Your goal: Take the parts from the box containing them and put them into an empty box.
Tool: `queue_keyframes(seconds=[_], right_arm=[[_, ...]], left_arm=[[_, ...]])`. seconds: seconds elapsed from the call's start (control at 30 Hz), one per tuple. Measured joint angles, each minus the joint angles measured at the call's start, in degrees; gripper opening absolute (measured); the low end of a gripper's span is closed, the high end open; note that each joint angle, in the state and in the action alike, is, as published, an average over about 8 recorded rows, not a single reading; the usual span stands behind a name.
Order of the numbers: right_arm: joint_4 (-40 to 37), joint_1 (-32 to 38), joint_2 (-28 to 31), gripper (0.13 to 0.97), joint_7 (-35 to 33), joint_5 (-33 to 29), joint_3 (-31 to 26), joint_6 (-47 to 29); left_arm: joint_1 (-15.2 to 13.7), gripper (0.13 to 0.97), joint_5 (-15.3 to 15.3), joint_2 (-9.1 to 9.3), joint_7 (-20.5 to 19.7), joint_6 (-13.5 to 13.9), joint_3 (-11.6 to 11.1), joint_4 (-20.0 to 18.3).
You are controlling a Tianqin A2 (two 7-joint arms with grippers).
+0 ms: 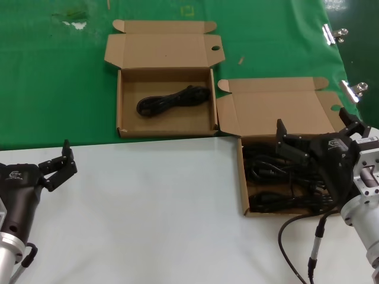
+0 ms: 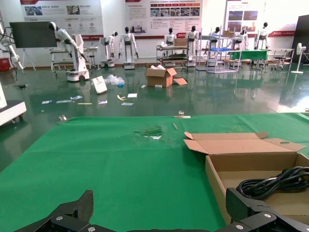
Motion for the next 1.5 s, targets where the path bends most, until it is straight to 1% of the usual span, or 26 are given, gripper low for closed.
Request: queue_keyframes(seconds=[1.5], right_arm=[[0.0, 0.0, 0.0, 0.966, 0.0, 0.0, 0.0, 0.0]], left_arm=[[0.0, 0.966, 0.0, 0.0, 0.0, 0.0, 0.0, 0.0]])
